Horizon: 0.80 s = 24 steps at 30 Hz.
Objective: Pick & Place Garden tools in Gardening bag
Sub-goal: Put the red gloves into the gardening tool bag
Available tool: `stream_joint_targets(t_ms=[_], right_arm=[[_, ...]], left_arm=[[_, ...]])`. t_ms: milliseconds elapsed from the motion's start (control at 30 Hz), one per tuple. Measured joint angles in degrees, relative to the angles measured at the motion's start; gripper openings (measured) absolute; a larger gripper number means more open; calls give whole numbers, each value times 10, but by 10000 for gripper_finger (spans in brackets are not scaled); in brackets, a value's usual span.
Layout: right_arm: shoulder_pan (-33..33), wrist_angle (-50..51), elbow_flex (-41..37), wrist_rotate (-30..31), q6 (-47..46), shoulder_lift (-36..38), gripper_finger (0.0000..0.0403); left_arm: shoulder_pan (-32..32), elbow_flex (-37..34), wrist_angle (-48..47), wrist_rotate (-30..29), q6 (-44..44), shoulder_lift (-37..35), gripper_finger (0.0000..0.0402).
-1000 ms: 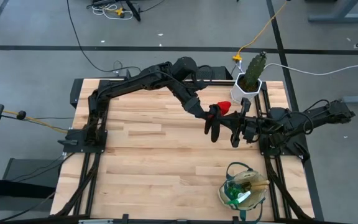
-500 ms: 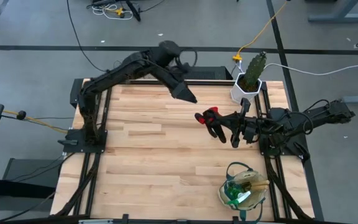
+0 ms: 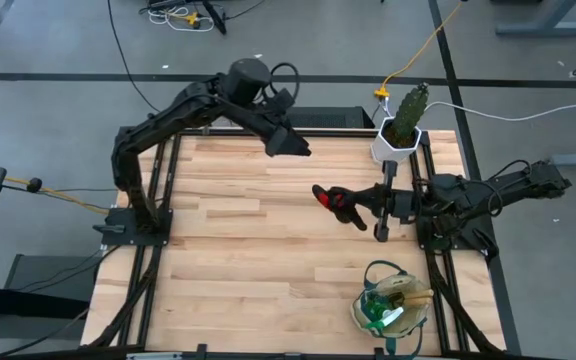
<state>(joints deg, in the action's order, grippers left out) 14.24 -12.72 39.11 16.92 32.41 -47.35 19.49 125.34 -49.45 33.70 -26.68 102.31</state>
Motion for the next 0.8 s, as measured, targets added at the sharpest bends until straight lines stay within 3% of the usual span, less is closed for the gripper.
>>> stream_joint_targets(t_ms=[167,433,800], right_arm=[[0,0,0,0,-76,0,20],[0,-22,0,0,-180,6,20],[8,-26,0,-24,-255,59,20]], left_arm=[[-14,0,2,-37,23,-4,248],[-51,0,3,-152,93,-9,247],[-81,0,4,-161,100,-9,247]])
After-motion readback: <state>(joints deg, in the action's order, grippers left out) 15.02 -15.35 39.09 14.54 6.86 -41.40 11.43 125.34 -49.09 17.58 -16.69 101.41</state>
